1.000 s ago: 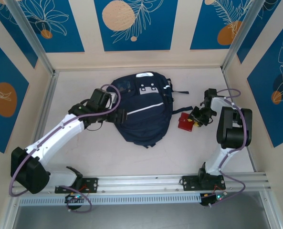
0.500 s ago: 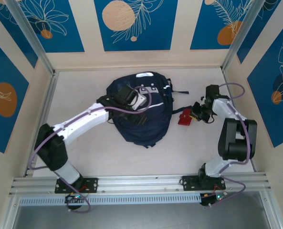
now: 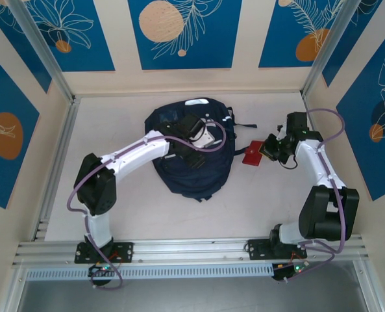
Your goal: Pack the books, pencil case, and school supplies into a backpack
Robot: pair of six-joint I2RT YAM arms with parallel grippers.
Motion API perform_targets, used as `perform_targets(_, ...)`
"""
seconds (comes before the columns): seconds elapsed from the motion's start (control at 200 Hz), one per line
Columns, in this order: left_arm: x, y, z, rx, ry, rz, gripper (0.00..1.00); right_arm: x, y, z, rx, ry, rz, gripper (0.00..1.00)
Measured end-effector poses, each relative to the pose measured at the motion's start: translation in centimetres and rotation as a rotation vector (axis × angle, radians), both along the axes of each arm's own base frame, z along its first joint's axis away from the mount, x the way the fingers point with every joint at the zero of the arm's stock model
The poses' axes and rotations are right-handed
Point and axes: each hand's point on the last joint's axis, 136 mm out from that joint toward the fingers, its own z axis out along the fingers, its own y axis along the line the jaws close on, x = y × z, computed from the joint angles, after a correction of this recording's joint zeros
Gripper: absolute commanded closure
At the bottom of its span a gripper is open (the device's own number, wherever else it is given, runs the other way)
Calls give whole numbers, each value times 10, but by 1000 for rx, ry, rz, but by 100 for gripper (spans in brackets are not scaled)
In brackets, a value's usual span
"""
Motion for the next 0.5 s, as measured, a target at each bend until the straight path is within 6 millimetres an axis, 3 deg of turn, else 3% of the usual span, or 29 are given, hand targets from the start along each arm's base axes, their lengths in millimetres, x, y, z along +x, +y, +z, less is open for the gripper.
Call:
perform_targets(0.335, 4, -1, 12, 7, -30, -28, 100, -10, 15, 37, 67, -77, 32, 89)
perform_targets(0.5, 5, 0, 12, 17, -38, -35, 100, -16, 27, 49, 109, -100, 58, 90)
